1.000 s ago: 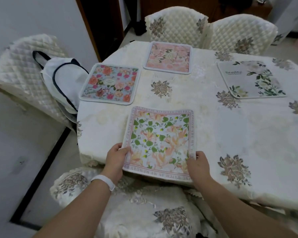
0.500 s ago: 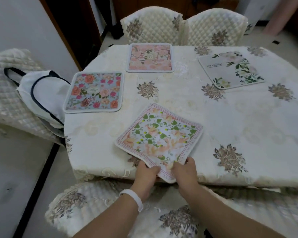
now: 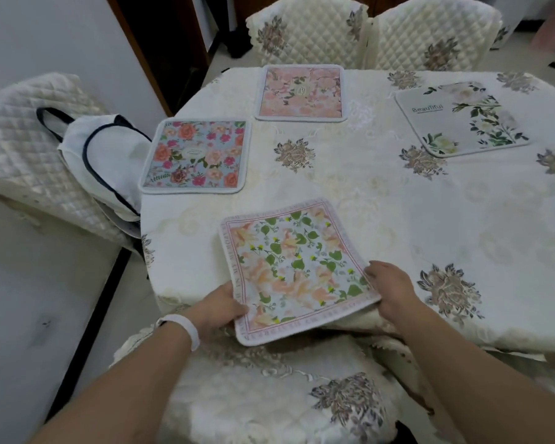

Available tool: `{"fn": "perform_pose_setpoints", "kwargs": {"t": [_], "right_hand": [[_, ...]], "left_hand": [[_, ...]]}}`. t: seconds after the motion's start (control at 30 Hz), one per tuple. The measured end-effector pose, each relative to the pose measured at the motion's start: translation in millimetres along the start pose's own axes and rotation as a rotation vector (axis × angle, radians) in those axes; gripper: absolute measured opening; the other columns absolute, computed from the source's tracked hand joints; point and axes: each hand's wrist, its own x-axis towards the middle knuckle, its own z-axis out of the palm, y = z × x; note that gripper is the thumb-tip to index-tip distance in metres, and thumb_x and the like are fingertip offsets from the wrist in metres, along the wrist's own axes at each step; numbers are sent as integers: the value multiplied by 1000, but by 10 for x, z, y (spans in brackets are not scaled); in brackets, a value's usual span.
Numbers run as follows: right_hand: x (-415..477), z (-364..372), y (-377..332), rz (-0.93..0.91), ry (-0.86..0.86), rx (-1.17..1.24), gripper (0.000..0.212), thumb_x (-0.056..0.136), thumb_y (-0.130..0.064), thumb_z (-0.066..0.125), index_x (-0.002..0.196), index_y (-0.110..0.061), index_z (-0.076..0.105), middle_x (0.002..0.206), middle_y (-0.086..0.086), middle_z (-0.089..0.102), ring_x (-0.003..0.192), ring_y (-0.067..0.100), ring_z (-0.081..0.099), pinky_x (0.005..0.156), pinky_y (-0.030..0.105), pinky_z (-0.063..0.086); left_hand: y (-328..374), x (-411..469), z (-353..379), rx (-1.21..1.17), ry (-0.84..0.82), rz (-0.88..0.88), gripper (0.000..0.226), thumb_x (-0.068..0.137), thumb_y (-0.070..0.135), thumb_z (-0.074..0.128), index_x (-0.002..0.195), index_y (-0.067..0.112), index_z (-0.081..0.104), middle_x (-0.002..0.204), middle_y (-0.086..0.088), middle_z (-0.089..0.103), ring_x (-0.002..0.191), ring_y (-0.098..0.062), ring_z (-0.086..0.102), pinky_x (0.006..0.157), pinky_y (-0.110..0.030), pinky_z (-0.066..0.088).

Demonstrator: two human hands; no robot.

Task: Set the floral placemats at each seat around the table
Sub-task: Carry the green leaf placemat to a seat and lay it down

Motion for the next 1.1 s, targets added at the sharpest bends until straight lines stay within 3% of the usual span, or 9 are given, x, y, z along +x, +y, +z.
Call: {"fn": "perform_pose_setpoints", "kwargs": {"t": [0.17,0.33,0.47,0.6,0.8,1.0,1.1], "right_hand": [[-61,-20,88,84,-206,-212,16,95,-6,54,107,-1,63,97,22,75,86,38,73,81,58,57],[-206,37,143,65,-261,-192,17,97,-1,47,106,-7,61,96,16,75,87,35,73,69,48,61],[-256,27,166,1,-150,-76,18,97,-1,46,105,-10,60,101,14,72,88,36,72,71,54,60],[-310,43,253,-54,16,24,18,96,-4,46,106,-11,59,101,12,70,86,35,71,69,52,61],[-353,197,424,-39,111,106,20,95,-4,46,109,-13,57,105,11,67,87,32,69,74,51,60],[-612,474,643,102,-200,9,23,96,-2,52,116,-10,57,101,11,73,85,26,71,74,42,61],[-578,486,630,102,-181,43,17,96,-4,54,112,-10,59,95,14,75,79,25,73,76,44,61]], "left_hand": [[65,63,-176,134,48,-39,44,86,-6,59,124,15,57,120,-7,67,110,-27,63,96,-44,52],[76,136,-215,-130,306,-40,19,87,0,61,103,10,61,107,-12,70,93,-32,69,82,-48,58],[134,147,-116,-478,341,-77,8,95,5,57,100,9,61,96,-15,73,81,-33,72,69,-46,60],[219,132,81,-554,275,-62,14,96,6,55,108,10,60,98,-14,72,81,-28,70,58,-37,59],[285,149,329,-670,251,-44,20,95,2,54,111,12,59,95,-12,75,79,-26,70,67,-36,61],[274,129,559,-570,263,-7,33,91,-3,54,118,16,58,109,-10,71,94,-30,68,74,-45,59],[281,93,510,-453,275,56,41,90,-3,52,121,22,58,115,-6,70,100,-28,67,84,-51,57]]}}
